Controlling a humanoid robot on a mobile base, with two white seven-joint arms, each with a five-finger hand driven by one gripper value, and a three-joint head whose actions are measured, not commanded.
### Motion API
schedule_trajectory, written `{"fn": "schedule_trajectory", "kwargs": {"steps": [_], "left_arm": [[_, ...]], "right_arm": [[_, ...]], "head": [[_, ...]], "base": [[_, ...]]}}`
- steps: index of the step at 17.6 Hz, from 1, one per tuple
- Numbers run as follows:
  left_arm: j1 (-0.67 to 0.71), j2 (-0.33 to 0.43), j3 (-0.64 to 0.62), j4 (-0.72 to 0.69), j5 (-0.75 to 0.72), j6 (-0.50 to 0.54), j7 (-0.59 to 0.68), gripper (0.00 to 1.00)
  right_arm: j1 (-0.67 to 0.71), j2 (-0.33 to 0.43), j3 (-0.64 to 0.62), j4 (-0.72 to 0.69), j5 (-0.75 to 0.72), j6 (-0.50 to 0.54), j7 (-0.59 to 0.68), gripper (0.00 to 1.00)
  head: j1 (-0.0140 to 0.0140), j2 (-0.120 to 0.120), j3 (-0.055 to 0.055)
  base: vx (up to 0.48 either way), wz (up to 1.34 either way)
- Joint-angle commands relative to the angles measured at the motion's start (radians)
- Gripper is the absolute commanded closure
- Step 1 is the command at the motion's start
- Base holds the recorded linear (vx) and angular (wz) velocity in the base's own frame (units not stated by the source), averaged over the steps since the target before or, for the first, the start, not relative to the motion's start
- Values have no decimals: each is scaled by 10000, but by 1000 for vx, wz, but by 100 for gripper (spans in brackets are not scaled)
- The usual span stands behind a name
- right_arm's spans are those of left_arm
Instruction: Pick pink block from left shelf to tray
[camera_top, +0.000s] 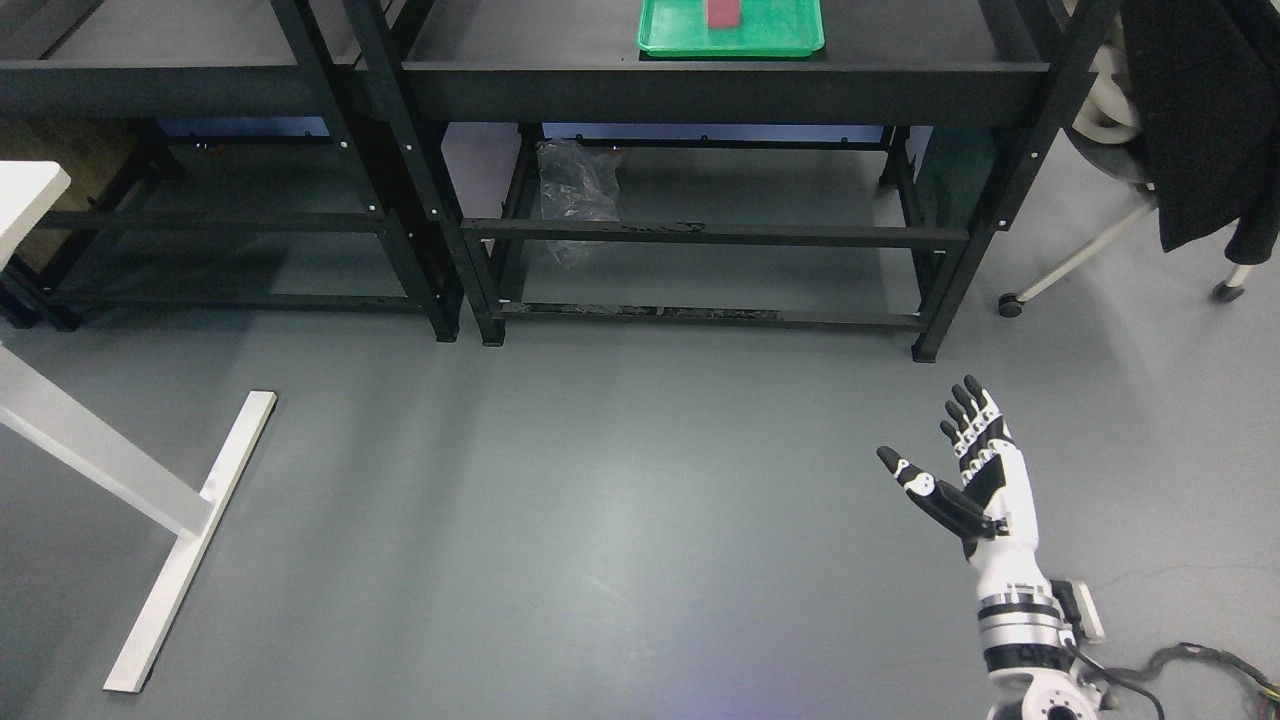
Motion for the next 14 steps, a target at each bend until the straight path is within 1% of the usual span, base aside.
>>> {"fn": "schedule_trajectory", "kwargs": {"steps": [1,7,9,10,11,13,14], "left_arm": [[199,175,0,-175,0,5,1,0],[199,175,0,-175,0,5,1,0],[199,175,0,-175,0,5,1,0],[199,175,0,-175,0,5,1,0],[199,175,0,-175,0,5,1,0],[199,175,0,-175,0,5,1,0],[199,175,0,-175,0,5,1,0]], "right_arm": [[-5,-175,-7,0,0,-3,-11,0],[-66,-175,8,0,-31,-18,50,0],[-311,-175,38,0,151,-64,19,0],[-358,-175,39,0,836,-64,-11,0],[-434,-175,-7,0,1891,-49,-72,0],[-618,-198,-53,0,4314,-18,-469,0],[-649,-412,-53,0,5586,-18,-790,0]], "head": [[0,0,0],[0,0,0],[0,0,0],[0,0,0],[0,0,0],[0,0,0],[0,0,0]], "base": [[153,132],[188,86],[202,93],[210,89],[210,89],[229,98],[209,99]]}}
